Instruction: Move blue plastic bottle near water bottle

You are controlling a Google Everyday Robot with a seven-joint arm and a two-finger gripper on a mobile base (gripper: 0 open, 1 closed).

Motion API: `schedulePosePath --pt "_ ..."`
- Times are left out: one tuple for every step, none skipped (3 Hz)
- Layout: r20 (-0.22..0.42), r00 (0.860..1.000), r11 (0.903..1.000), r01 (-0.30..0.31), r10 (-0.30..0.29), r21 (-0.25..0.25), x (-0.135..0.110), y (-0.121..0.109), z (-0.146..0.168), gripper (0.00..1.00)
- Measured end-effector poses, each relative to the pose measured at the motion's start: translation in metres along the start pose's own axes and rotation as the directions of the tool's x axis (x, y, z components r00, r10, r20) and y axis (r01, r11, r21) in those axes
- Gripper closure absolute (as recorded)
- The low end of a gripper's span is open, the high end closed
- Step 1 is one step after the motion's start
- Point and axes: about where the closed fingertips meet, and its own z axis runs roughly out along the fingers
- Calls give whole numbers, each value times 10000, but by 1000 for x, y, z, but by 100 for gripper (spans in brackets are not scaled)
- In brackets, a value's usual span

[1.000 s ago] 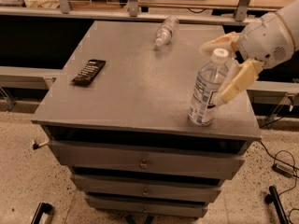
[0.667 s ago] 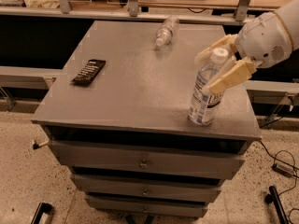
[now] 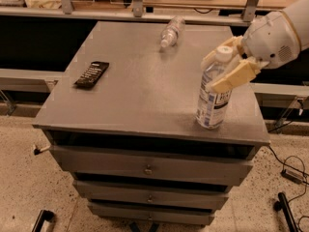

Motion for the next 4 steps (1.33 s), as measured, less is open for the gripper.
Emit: schedulePosePath --pt "-661 9978 9997 99 -83 233 -12 -22 -2 100" --pt "-1242 9920 9840 450 -236 1725 -37 -74 -46 100" --pt "-1036 9939 9321 731 -385 3548 -56 -111 -87 100" --pt "-941 9944 9210 798 -472 3812 -61 -118 -89 100"
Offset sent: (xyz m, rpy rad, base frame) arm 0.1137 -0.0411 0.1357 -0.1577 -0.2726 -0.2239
